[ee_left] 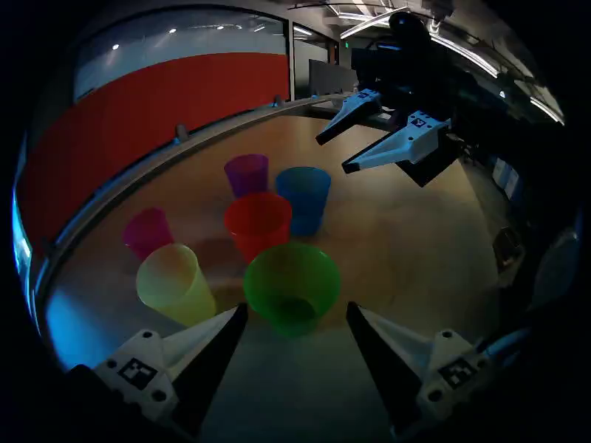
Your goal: Pour water
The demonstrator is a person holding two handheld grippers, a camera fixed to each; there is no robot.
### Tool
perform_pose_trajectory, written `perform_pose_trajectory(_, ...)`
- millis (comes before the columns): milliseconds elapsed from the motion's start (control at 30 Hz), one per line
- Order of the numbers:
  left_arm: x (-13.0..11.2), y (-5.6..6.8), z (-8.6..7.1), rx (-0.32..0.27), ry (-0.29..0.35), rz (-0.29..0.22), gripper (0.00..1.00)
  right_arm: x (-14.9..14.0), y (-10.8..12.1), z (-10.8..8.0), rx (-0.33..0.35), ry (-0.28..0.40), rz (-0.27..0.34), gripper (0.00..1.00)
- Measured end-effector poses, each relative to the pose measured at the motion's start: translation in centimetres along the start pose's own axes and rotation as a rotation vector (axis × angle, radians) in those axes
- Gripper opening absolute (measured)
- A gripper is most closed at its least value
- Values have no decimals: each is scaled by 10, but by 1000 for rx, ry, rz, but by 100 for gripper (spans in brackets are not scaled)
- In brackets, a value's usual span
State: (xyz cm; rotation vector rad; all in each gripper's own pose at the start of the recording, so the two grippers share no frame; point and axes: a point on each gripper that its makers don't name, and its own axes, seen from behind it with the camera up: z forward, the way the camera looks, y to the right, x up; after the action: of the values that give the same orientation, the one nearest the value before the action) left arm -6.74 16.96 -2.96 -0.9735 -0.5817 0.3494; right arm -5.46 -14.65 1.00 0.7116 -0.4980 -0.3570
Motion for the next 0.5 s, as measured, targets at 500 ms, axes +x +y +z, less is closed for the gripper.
perform_pose_trajectory(500,10,-1,21,-1,0,10,100,-5,5,2,-7,-1,4,100)
